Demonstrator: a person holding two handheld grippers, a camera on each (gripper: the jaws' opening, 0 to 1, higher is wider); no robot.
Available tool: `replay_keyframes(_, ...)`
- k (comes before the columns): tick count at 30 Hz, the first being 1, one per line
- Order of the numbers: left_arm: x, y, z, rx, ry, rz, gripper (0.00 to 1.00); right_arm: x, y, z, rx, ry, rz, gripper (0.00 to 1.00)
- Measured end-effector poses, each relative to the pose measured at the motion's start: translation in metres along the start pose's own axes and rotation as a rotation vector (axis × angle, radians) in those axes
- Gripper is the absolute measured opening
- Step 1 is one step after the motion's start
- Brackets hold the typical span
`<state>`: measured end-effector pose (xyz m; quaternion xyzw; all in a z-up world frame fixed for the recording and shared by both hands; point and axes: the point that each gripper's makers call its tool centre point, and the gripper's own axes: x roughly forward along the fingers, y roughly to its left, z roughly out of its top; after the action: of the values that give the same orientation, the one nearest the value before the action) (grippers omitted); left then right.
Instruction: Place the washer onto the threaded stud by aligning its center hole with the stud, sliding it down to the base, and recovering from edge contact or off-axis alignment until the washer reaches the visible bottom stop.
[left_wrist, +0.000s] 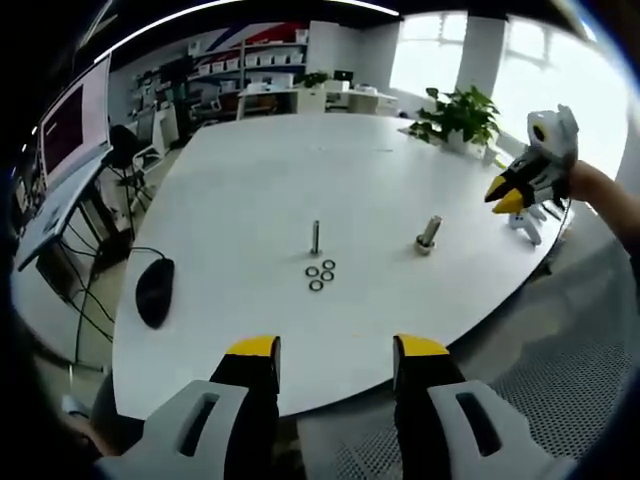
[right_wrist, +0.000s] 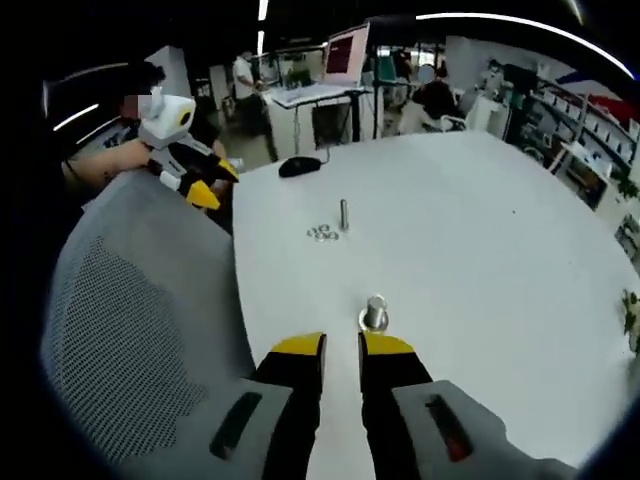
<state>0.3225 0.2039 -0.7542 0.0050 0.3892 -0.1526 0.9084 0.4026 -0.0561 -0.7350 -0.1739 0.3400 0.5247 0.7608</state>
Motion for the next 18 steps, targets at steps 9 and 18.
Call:
replay_keyframes(9, 0.001, -0.003, -0.004, 0.02, 0.027, -0.012, 0.43, -0.037, 0.003, -0.006, 0.214, -0.137, -0.063, 0.16)
replay_keyframes(18, 0.002, -0.005, -0.004, 0.031, 0.031, -0.02, 0.43, -0.053, 0.022, -0.038, 0.431, -0.195, -0.129, 0.16)
